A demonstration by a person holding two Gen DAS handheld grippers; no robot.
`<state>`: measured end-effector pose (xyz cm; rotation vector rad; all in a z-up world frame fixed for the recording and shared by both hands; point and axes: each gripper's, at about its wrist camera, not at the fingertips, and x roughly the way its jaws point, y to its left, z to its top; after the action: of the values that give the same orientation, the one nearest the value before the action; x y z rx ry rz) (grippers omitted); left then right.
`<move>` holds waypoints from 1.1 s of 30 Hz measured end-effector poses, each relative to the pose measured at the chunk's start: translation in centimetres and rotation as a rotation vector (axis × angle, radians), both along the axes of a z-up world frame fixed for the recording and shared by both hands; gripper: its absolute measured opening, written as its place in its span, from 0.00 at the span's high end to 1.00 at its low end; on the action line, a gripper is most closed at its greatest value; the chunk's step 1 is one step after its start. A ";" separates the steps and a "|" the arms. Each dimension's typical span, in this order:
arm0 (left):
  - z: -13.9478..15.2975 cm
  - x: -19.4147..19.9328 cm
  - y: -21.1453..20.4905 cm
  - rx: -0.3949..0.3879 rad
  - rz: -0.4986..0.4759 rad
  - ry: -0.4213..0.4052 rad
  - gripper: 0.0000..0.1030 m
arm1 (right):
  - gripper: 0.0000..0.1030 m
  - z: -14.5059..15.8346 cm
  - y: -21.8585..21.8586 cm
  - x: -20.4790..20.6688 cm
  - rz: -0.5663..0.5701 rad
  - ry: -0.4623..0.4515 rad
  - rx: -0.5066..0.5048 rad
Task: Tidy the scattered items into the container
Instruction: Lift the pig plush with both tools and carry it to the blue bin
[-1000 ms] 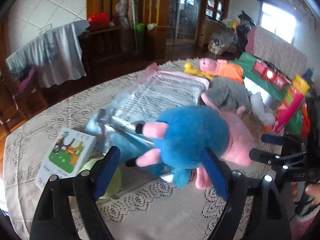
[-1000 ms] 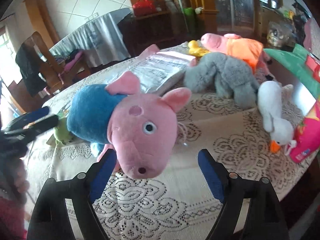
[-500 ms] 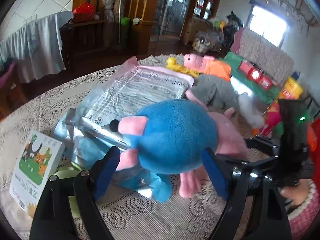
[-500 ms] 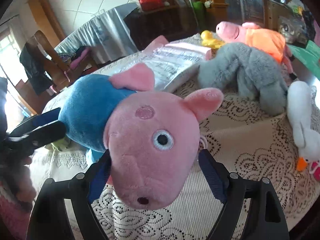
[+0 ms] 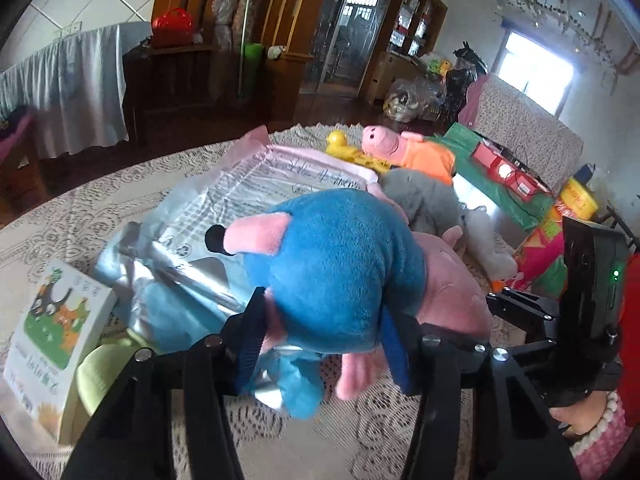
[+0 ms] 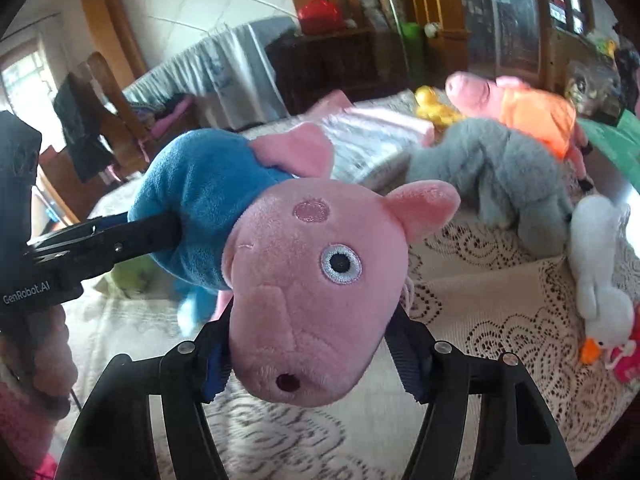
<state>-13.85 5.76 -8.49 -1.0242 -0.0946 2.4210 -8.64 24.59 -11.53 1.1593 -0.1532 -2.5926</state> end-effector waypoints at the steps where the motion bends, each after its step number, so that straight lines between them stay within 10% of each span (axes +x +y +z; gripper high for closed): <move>1: 0.8 1.1 -0.6 -0.001 0.009 0.016 0.49 | 0.35 0.6 -0.4 0.6 0.015 0.013 -0.003; 10: 4.7 9.3 -8.5 -0.081 0.231 0.028 0.49 | 0.35 3.4 -9.3 4.5 0.207 0.061 -0.033; 33: 3.4 26.3 -36.2 -0.101 0.961 -0.017 0.49 | 0.35 1.5 -46.7 10.4 0.907 0.032 0.026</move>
<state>12.45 -30.39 -5.13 -1.2246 -0.5953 3.2858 1.72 -22.06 -9.99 0.8937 0.3404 -1.8009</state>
